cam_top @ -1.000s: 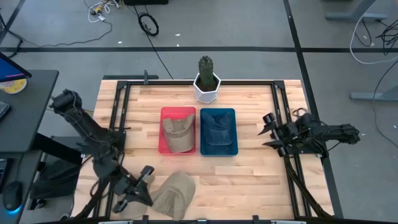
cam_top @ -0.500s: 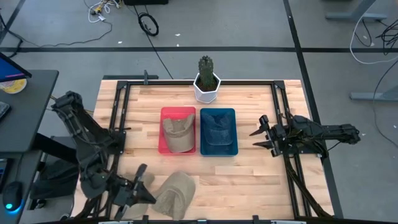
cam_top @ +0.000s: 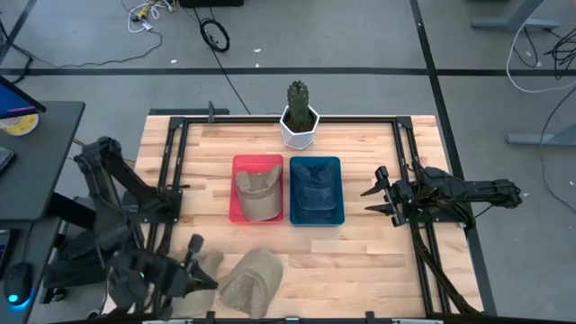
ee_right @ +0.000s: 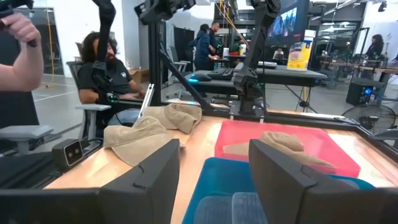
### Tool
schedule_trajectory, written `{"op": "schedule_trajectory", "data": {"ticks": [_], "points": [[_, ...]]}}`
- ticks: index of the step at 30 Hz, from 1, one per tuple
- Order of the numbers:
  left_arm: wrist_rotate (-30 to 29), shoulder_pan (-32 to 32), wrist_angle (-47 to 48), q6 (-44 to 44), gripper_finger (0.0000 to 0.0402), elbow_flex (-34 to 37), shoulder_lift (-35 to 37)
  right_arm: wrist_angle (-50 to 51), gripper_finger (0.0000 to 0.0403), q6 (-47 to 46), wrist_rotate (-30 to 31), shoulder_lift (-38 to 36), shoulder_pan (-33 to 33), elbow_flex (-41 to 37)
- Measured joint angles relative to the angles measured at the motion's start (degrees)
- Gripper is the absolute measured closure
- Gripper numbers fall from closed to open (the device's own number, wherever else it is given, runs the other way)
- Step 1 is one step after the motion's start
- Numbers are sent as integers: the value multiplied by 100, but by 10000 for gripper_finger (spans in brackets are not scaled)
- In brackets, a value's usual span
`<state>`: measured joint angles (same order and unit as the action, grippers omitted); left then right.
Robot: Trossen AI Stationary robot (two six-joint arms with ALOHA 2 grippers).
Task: Pick & Place hat
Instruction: Put the left brown cap into the pink bin
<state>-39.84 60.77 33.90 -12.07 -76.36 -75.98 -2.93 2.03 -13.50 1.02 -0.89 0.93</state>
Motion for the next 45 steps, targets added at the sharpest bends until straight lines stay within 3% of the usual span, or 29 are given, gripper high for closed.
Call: {"op": "schedule_trajectory", "data": {"ticks": [6,12,16,21,27,39,45], "points": [[631,-17,1502,-1106,374,-952,-1084,4,209,0,0,2,0,0],[979,-17,3248,-3036,374,-1908,-2013,2,209,0,0,2,0,2],[1508,-22,3609,-4601,374,-2045,-2242,2,209,0,0,2,0,2],[2666,-12,3708,-5663,374,-1907,-2357,2,209,0,0,2,0,2],[3222,65,3732,-6111,374,-1642,-2357,2,209,0,0,2,0,4],[3234,11,3835,-6177,373,-1599,-2355,2,209,0,0,4,0,4],[3234,10,4059,-6612,342,-1598,-2355,2,209,0,0,4,0,7]]}}
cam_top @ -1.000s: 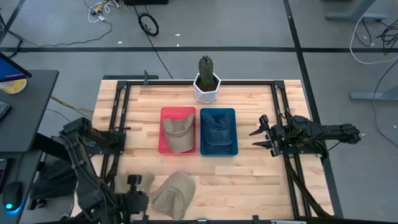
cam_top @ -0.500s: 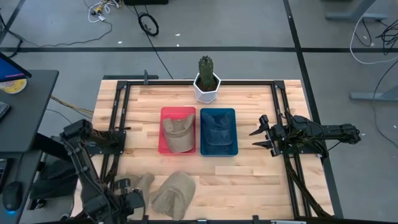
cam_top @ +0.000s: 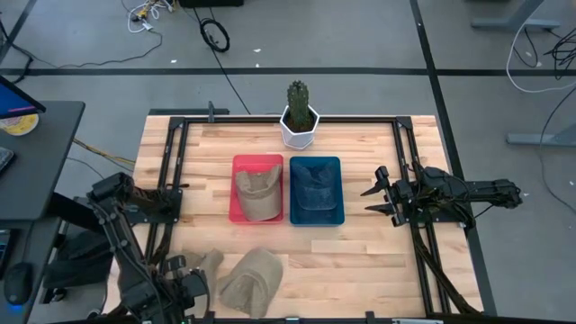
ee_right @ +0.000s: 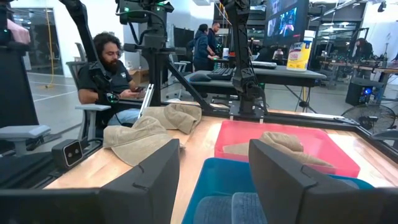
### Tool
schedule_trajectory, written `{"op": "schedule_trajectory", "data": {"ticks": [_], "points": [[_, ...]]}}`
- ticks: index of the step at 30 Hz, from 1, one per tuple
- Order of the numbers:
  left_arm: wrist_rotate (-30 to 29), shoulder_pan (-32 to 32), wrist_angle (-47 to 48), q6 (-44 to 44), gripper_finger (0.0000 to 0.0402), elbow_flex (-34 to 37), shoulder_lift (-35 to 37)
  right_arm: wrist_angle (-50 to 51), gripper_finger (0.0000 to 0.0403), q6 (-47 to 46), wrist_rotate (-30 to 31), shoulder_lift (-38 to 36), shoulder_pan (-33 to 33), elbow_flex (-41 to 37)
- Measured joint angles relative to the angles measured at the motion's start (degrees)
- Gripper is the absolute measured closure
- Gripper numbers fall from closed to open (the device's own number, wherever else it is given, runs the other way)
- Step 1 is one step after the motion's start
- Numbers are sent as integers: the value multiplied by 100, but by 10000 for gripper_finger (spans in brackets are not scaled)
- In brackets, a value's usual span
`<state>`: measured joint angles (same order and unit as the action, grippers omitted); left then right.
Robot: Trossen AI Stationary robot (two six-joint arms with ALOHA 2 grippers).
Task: Pick & Place hat
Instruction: Put the left brown cap into the pink bin
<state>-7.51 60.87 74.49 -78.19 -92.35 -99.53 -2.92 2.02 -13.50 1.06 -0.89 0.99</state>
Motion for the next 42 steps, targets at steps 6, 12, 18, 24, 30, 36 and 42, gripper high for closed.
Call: {"op": "schedule_trajectory", "data": {"ticks": [6,12,18,24,30,36,42], "points": [[9,49,249,-70,273,1,0,0,209,1,0,0,-1,0],[9,49,253,-92,205,-1,0,0,209,2,2,0,0,0],[-190,49,307,-47,161,-1,0,0,209,2,1,0,-1,0],[-109,49,254,-33,156,507,11,0,209,1,2,0,-2,0],[164,45,-319,-5,163,1174,5,0,209,2,1,0,0,0],[400,49,-702,-62,163,1707,9,0,209,1,1,0,-2,0],[632,49,-1600,-49,163,2340,8,0,209,2,1,0,0,0]]}}
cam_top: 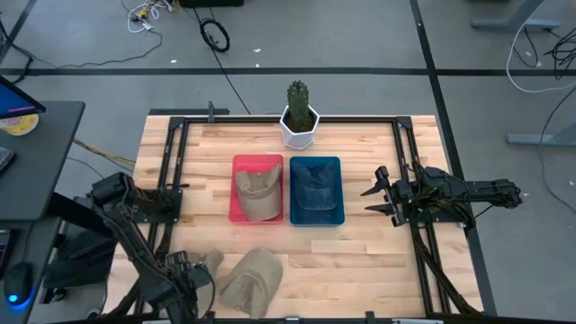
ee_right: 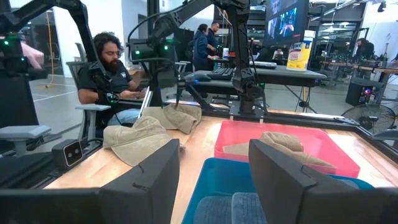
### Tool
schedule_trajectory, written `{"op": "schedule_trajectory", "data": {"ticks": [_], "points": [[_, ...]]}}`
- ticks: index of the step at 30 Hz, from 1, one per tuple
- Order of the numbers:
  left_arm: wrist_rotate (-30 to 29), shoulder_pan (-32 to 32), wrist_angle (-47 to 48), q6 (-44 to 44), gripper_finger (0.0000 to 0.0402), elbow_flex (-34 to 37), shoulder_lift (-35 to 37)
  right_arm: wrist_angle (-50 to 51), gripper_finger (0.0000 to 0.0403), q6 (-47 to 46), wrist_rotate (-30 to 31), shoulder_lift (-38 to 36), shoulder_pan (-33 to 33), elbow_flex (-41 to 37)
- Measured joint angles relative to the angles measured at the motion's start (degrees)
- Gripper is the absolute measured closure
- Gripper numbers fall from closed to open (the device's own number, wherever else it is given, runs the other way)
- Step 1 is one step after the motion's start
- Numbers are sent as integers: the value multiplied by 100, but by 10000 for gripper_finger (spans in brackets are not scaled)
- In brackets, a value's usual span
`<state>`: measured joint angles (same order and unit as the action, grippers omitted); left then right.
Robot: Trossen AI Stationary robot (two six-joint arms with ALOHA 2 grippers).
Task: Pick & Place hat
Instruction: Put the left brown cap into the pink bin
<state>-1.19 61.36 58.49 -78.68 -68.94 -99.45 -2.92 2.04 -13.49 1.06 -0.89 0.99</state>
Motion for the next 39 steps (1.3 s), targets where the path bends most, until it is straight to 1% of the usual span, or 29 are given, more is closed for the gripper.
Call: {"op": "schedule_trajectory", "data": {"ticks": [4,7,8,10,13,14,15,22,27,32,39], "points": [[7,-4,-387,44,166,230,14,0,209,1,0,0,0,0],[19,-17,-379,50,190,285,14,0,209,1,0,0,-1,0],[18,-17,-380,84,206,283,14,0,209,-1,-1,0,0,0],[17,-28,-384,133,252,286,14,0,209,1,2,0,0,0],[120,-94,-322,141,350,296,10,1,209,-1,-1,0,-2,0],[180,-126,-311,134,374,297,8,0,209,-2,2,0,-1,0],[233,-159,-303,114,384,297,7,1,209,0,1,0,0,0],[535,-327,-157,144,395,293,86,0,209,-1,-1,0,0,0],[524,-356,788,136,397,80,287,0,209,1,2,0,0,0],[211,-484,1242,210,398,-62,611,-2,209,1,2,-2,-2,0],[-209,-889,1424,830,398,-259,900,0,209,0,2,-2,-2,0]]}}
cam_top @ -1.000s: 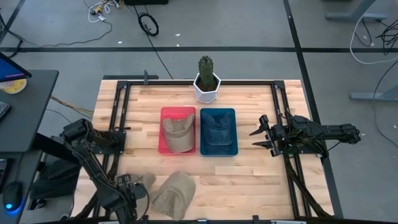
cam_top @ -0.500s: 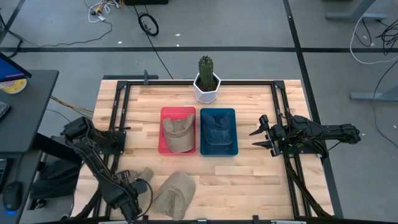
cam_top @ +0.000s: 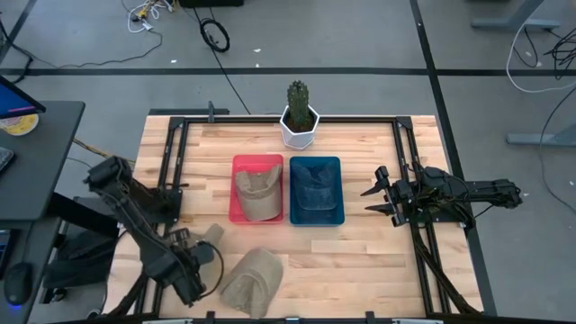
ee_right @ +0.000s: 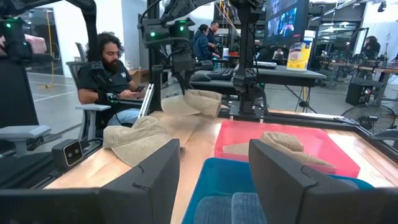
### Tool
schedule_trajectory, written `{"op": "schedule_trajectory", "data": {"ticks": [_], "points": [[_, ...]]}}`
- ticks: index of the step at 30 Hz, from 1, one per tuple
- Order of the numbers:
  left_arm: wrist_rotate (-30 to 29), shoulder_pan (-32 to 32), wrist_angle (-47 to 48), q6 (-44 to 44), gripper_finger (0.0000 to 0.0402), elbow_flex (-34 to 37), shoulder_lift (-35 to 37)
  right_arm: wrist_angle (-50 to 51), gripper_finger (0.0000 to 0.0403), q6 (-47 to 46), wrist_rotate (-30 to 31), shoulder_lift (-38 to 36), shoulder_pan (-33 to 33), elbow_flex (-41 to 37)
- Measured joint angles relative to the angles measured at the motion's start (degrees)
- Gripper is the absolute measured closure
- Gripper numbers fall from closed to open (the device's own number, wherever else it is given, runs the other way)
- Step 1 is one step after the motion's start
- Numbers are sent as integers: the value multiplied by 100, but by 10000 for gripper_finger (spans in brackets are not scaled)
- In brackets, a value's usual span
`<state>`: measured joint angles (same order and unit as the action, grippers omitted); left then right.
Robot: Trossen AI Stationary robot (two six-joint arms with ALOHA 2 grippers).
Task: Pick & Place hat
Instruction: Put the left brown cap into the pink bin
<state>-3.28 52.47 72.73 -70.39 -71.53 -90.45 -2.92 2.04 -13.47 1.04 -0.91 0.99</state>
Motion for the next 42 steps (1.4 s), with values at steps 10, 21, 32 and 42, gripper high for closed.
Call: {"op": "schedule_trajectory", "data": {"ticks": [10,21,32,42], "points": [[-837,-841,52,1760,398,-941,23,0,209,0,0,0,2,0],[-2015,-2580,-5,4105,398,-1346,-105,2,209,0,-1,0,1,0],[-2077,-3721,-713,5171,398,-1331,-354,3,209,-1,1,0,1,0],[-1918,-3793,-647,5158,398,-1328,-1011,-42,209,0,-1,0,1,0]]}}
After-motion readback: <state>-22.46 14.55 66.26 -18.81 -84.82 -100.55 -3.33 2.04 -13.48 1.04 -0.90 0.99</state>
